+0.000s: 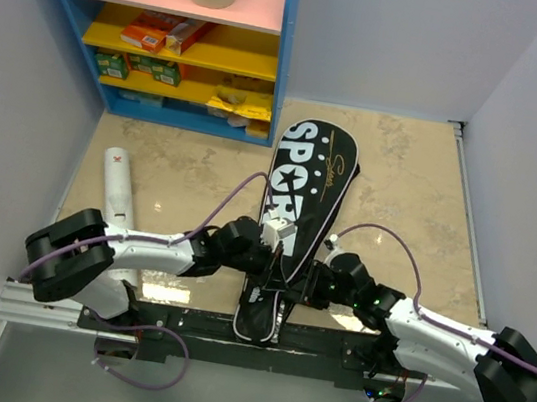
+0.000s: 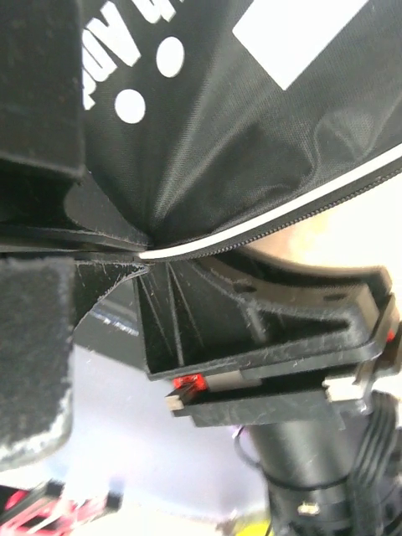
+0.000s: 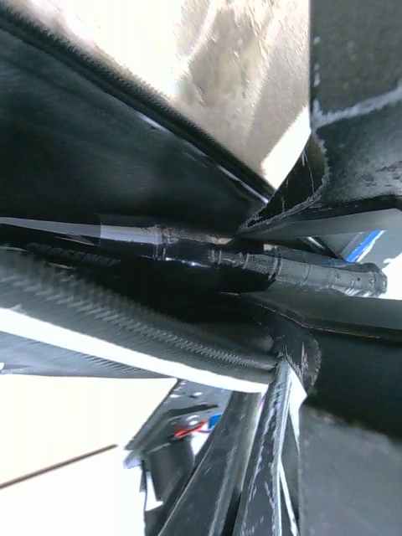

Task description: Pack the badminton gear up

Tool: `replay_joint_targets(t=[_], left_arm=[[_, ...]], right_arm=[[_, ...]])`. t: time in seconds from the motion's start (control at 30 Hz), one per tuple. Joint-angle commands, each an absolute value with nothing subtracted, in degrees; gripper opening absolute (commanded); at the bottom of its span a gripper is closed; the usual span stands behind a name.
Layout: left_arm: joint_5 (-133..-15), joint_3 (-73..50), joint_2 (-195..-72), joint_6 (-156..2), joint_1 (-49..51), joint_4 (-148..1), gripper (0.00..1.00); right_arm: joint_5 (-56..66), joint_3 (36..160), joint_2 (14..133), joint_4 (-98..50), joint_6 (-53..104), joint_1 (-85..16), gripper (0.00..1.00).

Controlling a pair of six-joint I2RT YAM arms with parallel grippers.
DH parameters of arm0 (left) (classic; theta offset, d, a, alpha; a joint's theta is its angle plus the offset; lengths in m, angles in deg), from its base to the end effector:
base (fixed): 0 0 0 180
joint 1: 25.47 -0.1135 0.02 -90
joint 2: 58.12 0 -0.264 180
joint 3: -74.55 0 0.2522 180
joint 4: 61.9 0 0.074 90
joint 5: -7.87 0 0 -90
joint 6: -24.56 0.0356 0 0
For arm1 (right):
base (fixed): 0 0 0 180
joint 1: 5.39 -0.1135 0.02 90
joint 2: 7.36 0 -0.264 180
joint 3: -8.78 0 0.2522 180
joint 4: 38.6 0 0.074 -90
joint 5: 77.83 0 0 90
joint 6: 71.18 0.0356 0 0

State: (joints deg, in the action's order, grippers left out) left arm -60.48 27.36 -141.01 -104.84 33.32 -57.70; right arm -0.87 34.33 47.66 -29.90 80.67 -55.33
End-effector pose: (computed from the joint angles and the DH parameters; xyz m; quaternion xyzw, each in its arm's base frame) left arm 0.1356 -0.2492 0.1723 0.2348 0.8293 -0.4700 0.1904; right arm 0.1056 0.1381 0.1386 0.0434 0.8940 0.4168 0.1589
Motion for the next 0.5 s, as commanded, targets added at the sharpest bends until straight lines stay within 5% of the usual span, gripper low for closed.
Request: replay_joint_targets(t=[0.0, 0.2, 0.47], left_arm=[[-73.1, 20.2, -135.8, -100.0, 33.8, -71.9, 0.14], [-87.9, 19.6, -125.9, -101.5, 33.8, -85.9, 0.30], [-98.8, 22.8, -117.4, -105.2, 33.8, -97.5, 0.35]], right_arm=[[4.3, 36.9, 46.8, -28.8, 79.2, -55.5, 0.16], [3.7, 36.1, 48.3, -30.9, 78.6, -55.6, 0.16], [3.6, 36.3, 51.0, -34.5, 78.4, -55.7, 0.16]])
